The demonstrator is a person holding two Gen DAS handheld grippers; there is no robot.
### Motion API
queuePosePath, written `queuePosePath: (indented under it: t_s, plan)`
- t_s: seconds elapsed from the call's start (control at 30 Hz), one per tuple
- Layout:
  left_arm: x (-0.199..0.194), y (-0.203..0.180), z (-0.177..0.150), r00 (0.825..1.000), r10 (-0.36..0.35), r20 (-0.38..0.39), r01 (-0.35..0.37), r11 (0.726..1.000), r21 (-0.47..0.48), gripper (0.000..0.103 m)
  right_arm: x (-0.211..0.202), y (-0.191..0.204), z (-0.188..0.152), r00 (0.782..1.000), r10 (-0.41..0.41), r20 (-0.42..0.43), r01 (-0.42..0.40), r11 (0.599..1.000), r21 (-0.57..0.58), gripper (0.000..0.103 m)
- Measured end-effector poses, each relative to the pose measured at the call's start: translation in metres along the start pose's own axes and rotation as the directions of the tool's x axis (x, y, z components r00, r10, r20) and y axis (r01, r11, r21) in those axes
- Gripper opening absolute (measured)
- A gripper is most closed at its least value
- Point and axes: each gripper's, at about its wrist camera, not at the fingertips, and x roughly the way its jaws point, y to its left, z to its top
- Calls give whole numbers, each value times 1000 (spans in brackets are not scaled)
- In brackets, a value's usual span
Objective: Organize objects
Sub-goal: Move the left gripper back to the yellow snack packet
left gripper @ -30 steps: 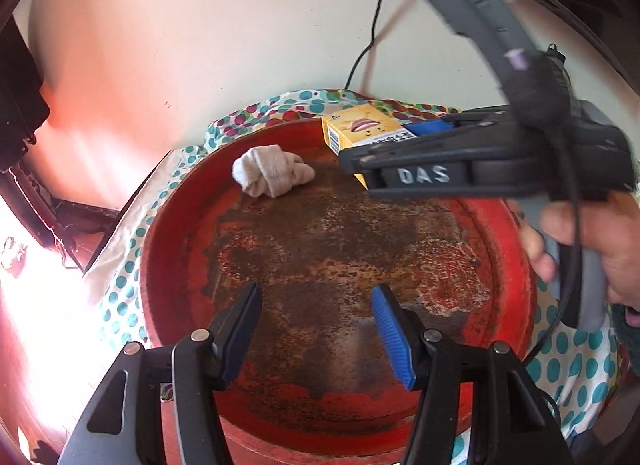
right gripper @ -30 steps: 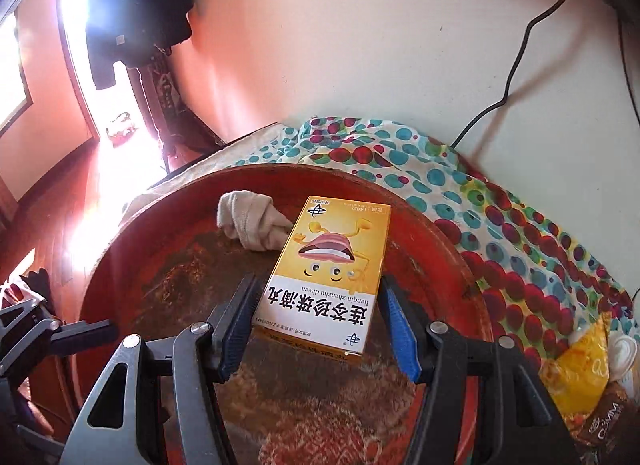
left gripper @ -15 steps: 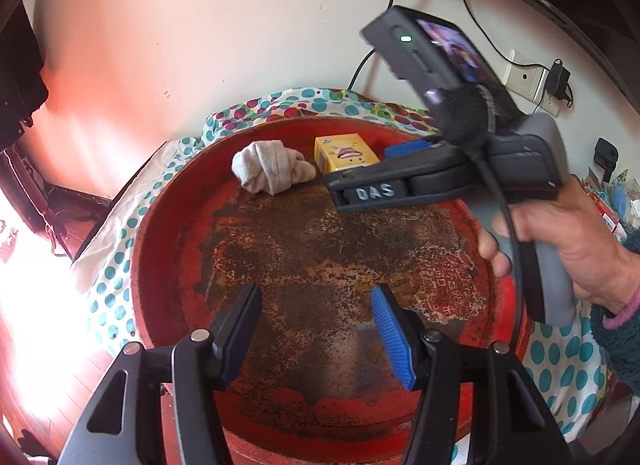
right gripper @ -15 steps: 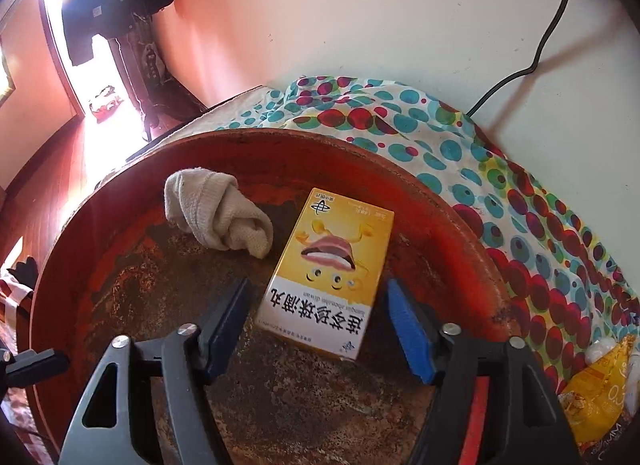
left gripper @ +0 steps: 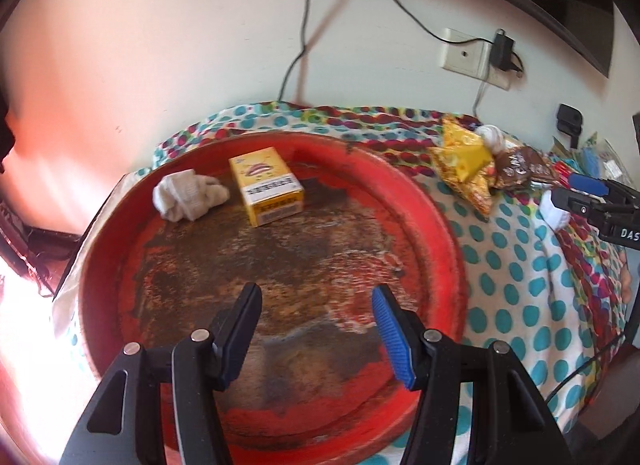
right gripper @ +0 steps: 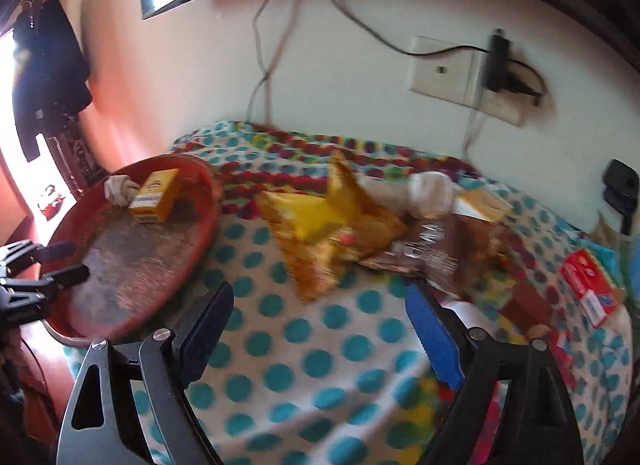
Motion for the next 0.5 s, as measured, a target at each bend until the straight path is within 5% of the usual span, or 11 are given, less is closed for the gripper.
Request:
queuePosePath:
  t_s: [0.13, 0.5]
  plan:
    - [2, -23, 1, 999, -34, 3, 34, 998, 49, 59, 2, -42, -21, 994, -101, -31, 100, 994, -32, 86]
    - [13, -59, -4, 1000, -23, -18, 26, 985, 168, 59, 31, -64, -38, 996, -87, -20, 86, 995, -55, 82]
